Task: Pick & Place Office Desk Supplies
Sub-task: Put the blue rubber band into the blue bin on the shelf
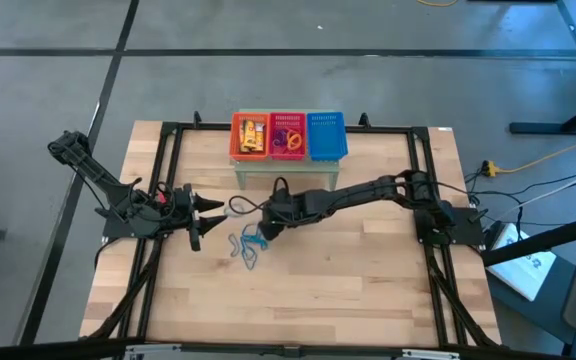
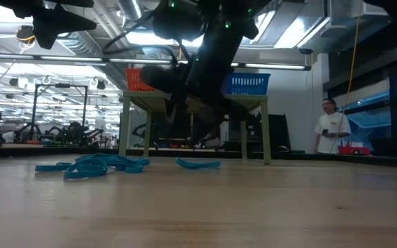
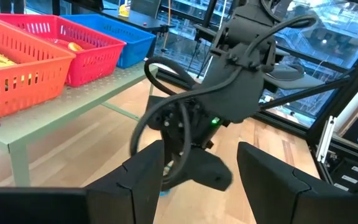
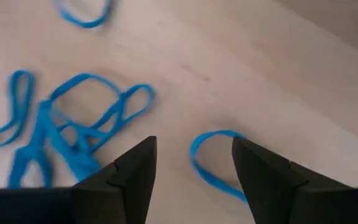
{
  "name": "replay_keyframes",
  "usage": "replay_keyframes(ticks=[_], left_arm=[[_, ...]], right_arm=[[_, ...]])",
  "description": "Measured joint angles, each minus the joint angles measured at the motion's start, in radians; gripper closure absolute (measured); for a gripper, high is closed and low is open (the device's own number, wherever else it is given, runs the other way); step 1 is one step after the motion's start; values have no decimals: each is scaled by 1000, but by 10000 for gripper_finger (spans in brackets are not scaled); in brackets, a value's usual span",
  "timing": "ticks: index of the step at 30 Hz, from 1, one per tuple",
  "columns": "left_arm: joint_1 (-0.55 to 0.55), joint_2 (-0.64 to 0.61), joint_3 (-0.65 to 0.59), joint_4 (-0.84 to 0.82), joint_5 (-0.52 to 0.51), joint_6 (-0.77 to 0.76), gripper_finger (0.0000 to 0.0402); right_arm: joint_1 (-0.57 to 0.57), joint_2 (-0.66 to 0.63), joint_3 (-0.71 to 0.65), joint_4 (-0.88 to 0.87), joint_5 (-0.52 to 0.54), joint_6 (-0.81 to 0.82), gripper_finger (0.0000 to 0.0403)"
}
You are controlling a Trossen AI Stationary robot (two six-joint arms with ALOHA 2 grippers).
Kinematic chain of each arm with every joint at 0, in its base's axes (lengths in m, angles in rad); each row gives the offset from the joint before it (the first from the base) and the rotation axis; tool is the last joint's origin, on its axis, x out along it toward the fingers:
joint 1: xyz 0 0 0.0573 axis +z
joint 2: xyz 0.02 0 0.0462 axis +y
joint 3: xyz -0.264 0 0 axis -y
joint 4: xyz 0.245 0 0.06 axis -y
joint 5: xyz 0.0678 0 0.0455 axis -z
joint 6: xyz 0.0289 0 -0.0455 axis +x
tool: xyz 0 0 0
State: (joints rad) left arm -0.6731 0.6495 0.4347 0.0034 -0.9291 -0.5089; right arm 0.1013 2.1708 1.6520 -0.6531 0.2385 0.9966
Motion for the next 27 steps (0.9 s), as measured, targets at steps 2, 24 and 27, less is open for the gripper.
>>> replay_keyframes(ticks=[2,24,27], left_arm=[[0,0,0,-1,0,0,202],[0,0,0,-7,-8,0,202],[0,0,0,-7,-19,0,202]], right_arm=[[9,0,0,15,-16,-12,190],[108,14,18,-130,14,-854,190],[90,14,18,-129,27,-863,190]])
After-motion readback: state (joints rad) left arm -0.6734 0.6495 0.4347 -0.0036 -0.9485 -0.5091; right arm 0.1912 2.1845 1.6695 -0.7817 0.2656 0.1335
